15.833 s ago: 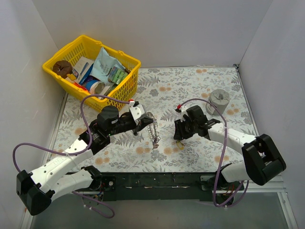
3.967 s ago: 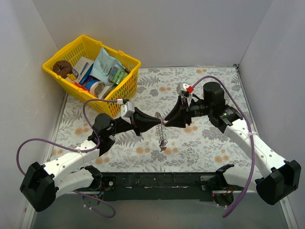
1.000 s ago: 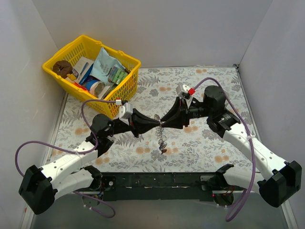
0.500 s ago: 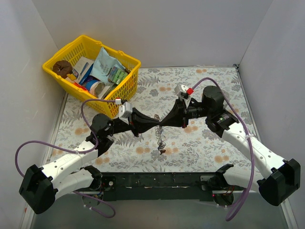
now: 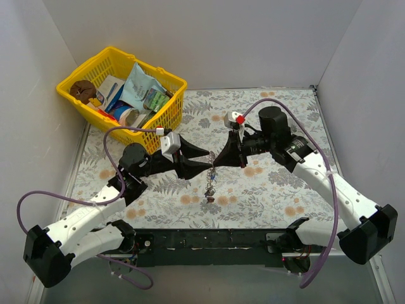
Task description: Put the keys on the keyring
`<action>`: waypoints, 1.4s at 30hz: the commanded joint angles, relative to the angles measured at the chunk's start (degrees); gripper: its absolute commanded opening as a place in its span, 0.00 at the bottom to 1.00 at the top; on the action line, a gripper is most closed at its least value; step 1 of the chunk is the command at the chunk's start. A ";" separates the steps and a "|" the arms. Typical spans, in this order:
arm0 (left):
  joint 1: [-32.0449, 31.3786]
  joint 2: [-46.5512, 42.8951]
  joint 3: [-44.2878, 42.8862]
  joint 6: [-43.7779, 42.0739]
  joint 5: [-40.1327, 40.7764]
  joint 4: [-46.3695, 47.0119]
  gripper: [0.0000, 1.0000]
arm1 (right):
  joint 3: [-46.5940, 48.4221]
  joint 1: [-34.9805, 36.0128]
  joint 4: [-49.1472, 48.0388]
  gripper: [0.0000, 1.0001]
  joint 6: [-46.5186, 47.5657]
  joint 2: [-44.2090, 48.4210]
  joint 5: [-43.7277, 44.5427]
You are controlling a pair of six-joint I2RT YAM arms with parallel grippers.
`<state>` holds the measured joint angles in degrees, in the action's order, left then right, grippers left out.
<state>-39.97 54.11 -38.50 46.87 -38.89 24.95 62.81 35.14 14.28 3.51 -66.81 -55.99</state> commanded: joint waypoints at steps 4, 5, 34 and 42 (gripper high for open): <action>0.50 1.08 -8.43 -8.72 -0.47 -18.34 0.59 | 13.30 0.20 27.36 0.01 18.63 -5.26 9.05; 1.02 1.70 -8.95 -9.08 -1.44 -19.31 0.61 | 14.18 0.20 29.03 0.01 20.64 -6.48 9.31; 3.58 18.14 -14.76 -2.75 -22.54 -15.81 0.30 | 19.28 0.20 40.47 0.01 27.26 -13.17 2.64; 3.49 19.63 -15.20 -2.31 -22.19 -15.81 0.25 | 19.28 0.20 39.77 0.01 27.08 -13.26 2.81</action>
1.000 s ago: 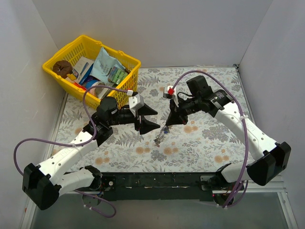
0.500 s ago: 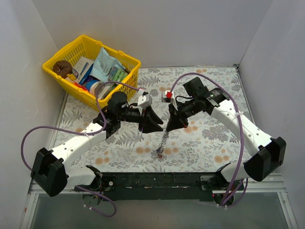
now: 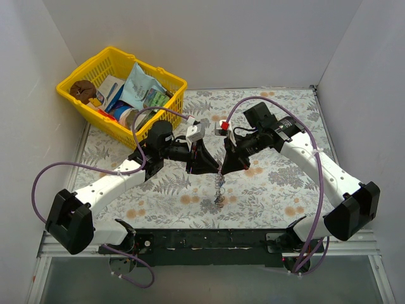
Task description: Put the keys on the keyring
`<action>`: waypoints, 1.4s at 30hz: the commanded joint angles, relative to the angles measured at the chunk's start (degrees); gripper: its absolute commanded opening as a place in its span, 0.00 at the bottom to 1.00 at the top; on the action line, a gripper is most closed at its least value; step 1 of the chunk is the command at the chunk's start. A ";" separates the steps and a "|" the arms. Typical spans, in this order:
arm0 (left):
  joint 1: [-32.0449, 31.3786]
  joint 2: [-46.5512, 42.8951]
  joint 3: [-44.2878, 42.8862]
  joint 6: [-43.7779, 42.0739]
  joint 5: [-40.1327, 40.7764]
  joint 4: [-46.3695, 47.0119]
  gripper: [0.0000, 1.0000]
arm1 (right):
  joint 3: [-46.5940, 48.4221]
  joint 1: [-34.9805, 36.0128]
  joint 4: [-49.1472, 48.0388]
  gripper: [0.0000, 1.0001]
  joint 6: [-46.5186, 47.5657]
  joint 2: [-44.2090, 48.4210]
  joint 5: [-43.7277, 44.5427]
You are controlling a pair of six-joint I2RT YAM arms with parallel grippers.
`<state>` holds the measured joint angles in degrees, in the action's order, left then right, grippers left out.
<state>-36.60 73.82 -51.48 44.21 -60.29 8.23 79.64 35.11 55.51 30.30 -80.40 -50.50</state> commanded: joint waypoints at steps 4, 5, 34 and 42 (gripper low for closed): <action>-0.05 0.53 -2.04 0.53 -0.53 0.91 0.25 | 2.28 0.31 -2.15 0.01 -0.16 0.86 -2.50; 0.04 0.53 -2.13 0.53 -0.53 0.91 0.25 | 2.28 0.22 -2.42 0.01 -0.25 0.95 -2.50; -0.05 -7.72 7.53 9.40 14.50 21.63 0.00 | -6.95 -0.13 -20.61 0.38 -11.49 10.52 -0.21; 0.04 -10.63 12.46 13.36 18.98 31.93 0.00 | -10.37 -2.59 -26.14 0.48 -14.48 14.83 -0.74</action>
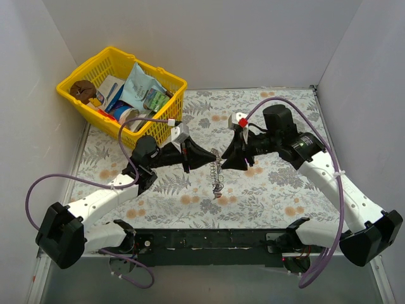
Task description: Put the keys on the keyring
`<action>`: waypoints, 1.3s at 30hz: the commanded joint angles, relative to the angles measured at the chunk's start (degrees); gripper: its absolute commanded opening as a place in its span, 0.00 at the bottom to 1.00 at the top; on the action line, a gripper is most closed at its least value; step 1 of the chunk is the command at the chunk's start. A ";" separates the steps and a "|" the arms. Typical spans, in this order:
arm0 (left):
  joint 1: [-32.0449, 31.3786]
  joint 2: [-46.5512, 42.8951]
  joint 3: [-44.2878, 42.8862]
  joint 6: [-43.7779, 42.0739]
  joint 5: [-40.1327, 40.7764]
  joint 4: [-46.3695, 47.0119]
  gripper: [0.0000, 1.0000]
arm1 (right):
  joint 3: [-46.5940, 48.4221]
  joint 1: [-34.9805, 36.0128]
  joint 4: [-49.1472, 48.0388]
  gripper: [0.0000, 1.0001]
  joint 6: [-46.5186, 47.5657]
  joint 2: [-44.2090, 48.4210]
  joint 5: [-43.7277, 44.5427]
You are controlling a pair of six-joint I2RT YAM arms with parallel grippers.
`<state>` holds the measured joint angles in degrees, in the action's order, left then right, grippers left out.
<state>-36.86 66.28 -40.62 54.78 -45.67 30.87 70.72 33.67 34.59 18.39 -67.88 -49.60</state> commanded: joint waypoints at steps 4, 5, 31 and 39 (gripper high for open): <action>0.30 -4.14 3.26 4.28 5.76 14.37 0.00 | -2.69 -2.12 -7.78 0.61 -3.89 4.07 -2.07; 0.47 -4.58 3.79 5.41 6.20 15.52 0.00 | -2.95 -2.29 -8.30 0.61 -4.06 4.76 -2.25; 0.65 -2.03 9.07 17.11 4.71 42.16 0.00 | -7.53 -2.38 -30.01 0.48 -16.89 8.29 -7.26; 0.65 -1.86 8.81 17.64 4.80 42.08 0.00 | -7.96 -1.86 -32.48 0.43 -17.95 6.71 -9.02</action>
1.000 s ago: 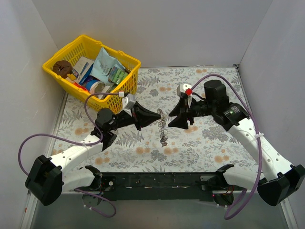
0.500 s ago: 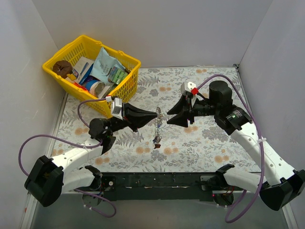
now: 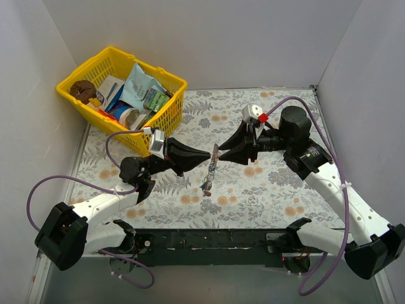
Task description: Put the keys on the keyring
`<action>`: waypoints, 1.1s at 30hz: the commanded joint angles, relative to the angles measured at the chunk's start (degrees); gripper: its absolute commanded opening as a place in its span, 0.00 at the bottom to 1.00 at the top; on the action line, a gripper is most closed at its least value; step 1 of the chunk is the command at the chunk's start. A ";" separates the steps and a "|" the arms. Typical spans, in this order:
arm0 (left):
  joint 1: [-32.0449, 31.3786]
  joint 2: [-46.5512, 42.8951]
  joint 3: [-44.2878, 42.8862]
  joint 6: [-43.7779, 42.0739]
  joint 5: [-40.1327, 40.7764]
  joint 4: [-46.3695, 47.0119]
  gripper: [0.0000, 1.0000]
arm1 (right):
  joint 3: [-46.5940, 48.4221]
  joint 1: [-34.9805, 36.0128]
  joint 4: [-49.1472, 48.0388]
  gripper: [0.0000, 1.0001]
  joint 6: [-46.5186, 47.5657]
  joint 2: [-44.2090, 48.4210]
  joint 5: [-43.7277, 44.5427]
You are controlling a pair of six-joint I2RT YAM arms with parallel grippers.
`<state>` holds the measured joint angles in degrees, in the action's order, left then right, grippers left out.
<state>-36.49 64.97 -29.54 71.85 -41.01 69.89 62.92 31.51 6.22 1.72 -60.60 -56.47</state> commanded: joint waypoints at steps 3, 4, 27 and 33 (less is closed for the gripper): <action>0.28 -0.55 -2.28 0.48 0.15 2.71 0.00 | -0.42 0.57 -5.25 0.40 -1.28 -0.66 -2.51; 0.28 -0.72 -2.28 0.48 0.32 2.62 0.00 | -0.51 0.57 -5.51 0.39 -2.76 -0.75 -2.68; 0.19 -1.25 -2.01 0.04 2.43 2.18 0.00 | -1.48 2.51 3.27 0.01 2.15 -1.89 1.97; 0.28 -1.69 -1.84 0.13 3.39 2.01 0.00 | -2.44 2.42 4.24 0.01 2.94 -1.54 2.15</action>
<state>-36.49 65.06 -29.74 72.01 -40.49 69.21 61.93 33.85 8.93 3.22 -62.41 -55.27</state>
